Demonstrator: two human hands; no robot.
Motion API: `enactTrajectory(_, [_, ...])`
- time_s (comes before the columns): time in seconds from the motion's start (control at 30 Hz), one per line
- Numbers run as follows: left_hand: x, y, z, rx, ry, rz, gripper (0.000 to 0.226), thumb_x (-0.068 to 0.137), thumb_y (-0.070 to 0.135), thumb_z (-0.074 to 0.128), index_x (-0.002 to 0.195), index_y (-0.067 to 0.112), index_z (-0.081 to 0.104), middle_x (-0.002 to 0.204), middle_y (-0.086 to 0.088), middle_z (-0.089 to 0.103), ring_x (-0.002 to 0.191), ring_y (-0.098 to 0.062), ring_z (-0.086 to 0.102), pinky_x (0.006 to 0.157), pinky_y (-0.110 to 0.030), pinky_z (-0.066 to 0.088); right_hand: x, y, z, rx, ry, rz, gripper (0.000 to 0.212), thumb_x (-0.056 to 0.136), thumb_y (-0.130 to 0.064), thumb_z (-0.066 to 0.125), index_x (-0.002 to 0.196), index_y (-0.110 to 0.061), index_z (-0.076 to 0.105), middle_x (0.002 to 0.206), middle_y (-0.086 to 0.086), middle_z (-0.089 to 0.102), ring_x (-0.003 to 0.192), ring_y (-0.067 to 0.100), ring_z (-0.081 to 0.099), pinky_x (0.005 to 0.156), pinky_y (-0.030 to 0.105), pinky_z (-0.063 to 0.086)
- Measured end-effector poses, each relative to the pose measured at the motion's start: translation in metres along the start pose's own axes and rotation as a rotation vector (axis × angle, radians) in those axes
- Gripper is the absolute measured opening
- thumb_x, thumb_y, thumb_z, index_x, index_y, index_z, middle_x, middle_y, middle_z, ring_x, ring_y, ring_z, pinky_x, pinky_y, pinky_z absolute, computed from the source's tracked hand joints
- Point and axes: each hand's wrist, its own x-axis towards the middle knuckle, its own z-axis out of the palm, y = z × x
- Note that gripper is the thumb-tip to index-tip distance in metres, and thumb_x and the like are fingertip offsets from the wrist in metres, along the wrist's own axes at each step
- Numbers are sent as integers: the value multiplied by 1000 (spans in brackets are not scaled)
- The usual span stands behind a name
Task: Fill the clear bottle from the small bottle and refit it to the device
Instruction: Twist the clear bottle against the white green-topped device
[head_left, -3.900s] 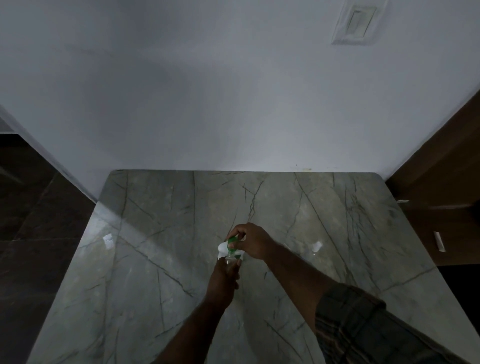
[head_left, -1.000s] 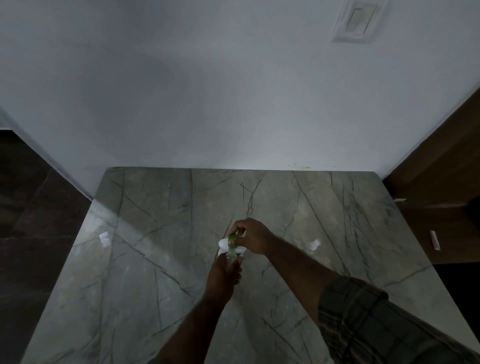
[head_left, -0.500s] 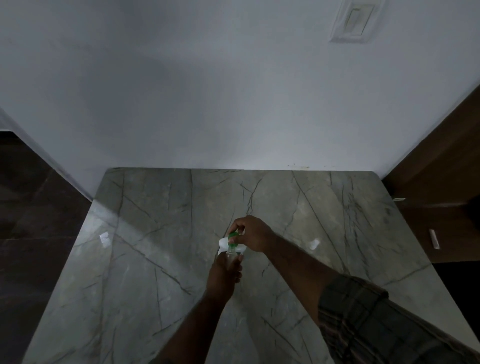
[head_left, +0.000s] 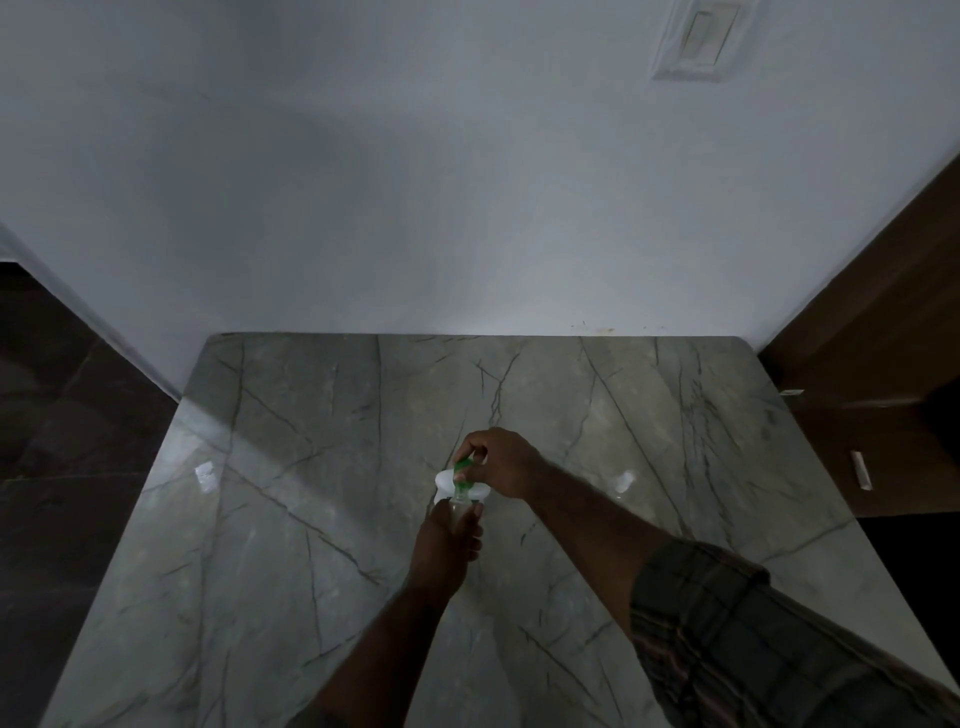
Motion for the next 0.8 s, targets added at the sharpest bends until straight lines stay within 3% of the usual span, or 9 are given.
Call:
enactTrajectory(0.13, [-1, -8, 0, 23, -5, 3, 16, 90, 38, 64, 96, 23, 63, 72, -1, 67, 58, -9, 62, 57, -23, 51, -4, 5, 10, 15, -12, 48, 24, 75, -30, 81, 95, -20, 72, 77, -19, 53, 81, 6, 52, 73, 27, 41])
enactTrajectory(0.3, [-1, -2, 2, -12, 5, -15, 15, 90, 34, 64, 94, 20, 65, 72, -2, 67, 60, -12, 61, 60, -27, 52, -1, 0, 0, 8, -39, -3, 24, 77, -26, 80, 96, -14, 73, 102, 3, 71, 87, 8, 56, 76, 26, 42])
enactTrajectory(0.53, [-6, 1, 3, 33, 16, -7, 19, 92, 35, 63, 100, 18, 62, 76, -6, 67, 63, -15, 62, 61, -28, 53, -4, 5, 5, 27, -36, 62, 23, 76, -30, 79, 96, -21, 70, 90, -11, 59, 88, 10, 55, 86, 36, 49])
enactTrajectory(0.67, [-10, 5, 2, 29, 14, 13, 16, 93, 31, 62, 95, 15, 61, 76, -9, 67, 65, -19, 62, 65, -34, 53, -4, 3, 2, 20, -58, 8, 24, 77, -30, 79, 96, -18, 71, 98, -3, 66, 89, 9, 55, 83, 32, 47])
enactTrajectory(0.8, [-11, 10, 2, 35, 22, 39, 16, 91, 33, 65, 90, 16, 64, 70, -3, 69, 61, -14, 64, 61, -30, 55, -1, 1, -3, 32, -50, -5, 23, 76, -27, 81, 94, -16, 72, 101, 1, 70, 86, 8, 57, 73, 24, 43])
